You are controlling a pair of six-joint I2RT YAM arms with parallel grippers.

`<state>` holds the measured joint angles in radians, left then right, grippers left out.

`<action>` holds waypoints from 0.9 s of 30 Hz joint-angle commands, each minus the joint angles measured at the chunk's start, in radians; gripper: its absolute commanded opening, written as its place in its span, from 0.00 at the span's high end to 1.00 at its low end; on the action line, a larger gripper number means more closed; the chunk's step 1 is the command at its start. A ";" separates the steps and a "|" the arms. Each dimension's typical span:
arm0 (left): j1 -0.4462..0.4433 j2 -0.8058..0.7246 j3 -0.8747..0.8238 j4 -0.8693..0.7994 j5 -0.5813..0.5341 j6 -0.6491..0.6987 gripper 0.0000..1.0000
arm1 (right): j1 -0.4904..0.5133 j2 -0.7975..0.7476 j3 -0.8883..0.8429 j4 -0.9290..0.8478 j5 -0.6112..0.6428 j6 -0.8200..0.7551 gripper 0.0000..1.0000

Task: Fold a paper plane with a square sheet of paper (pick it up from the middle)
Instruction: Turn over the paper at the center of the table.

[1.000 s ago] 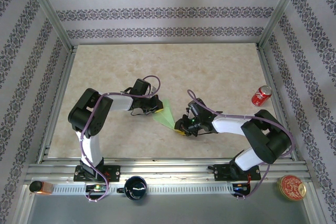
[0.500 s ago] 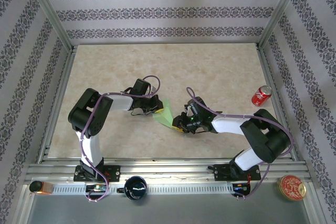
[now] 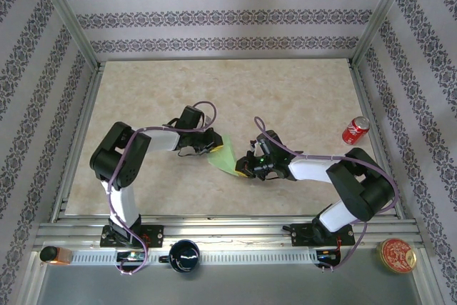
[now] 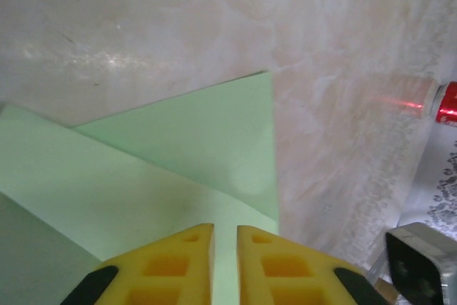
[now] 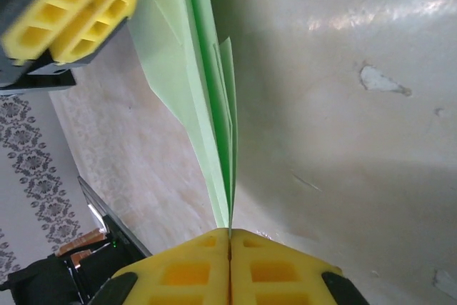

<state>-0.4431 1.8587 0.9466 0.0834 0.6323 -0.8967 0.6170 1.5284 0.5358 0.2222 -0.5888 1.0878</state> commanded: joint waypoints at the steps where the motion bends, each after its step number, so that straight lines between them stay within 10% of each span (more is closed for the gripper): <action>1: 0.010 -0.106 0.012 -0.024 -0.036 -0.007 0.76 | -0.016 -0.055 -0.022 -0.002 -0.045 -0.057 0.92; 17: 0.011 -0.372 -0.014 -0.175 -0.316 0.086 0.69 | -0.056 -0.373 0.223 -0.689 0.367 -0.681 0.99; 27: 0.026 -0.487 -0.095 -0.191 -0.437 0.085 0.53 | 0.060 -0.378 0.301 -0.751 0.732 -0.889 1.00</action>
<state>-0.4313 1.4193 0.8707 -0.0666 0.2703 -0.8288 0.6327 1.1507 0.8127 -0.4660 -0.0345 0.3210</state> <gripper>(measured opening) 0.448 0.064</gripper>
